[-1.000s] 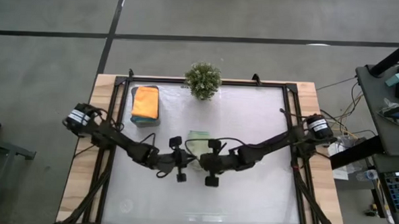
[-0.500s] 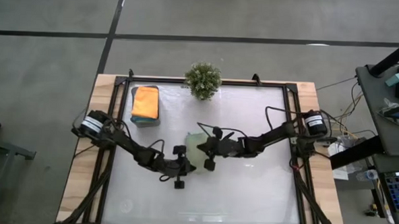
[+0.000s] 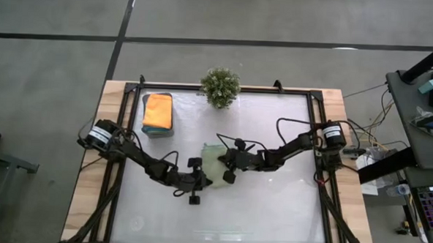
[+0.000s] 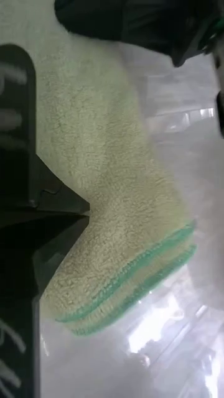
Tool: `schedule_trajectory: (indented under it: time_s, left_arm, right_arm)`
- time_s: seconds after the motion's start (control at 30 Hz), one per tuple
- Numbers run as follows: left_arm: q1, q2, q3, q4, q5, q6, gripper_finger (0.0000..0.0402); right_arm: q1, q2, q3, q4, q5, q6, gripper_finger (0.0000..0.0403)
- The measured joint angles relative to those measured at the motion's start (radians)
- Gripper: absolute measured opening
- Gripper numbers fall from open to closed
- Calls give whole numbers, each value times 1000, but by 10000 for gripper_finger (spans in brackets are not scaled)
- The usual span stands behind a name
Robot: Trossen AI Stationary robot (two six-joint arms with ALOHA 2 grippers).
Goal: Fold microfiber towels
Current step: Fold the green microfiber cloth
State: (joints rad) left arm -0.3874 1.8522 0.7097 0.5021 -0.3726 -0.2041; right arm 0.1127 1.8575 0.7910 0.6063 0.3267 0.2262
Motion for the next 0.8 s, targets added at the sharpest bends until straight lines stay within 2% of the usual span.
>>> schedule_trajectory:
  time_s: [0.33, 0.5, 0.6, 0.73, 0.8]
  left_arm:
    - [0, -117, -4, -92, 9, 14, 1]
    - [2, -197, -4, -127, -4, 121, 1]
    - [10, -222, -4, -127, -84, 200, 1]
    - [37, -220, -4, -128, -249, 279, 1]
    - [63, -209, -4, -130, -283, 292, 1]
  right_arm:
    - [35, -111, -2, -54, -49, -61, 12]
    - [71, -138, -4, -40, -178, -129, 12]
    - [99, -134, -5, -35, -252, -172, 12]
    - [128, -97, -17, 43, -256, -200, 12]
    - [136, -74, -16, 72, -256, -216, 12]
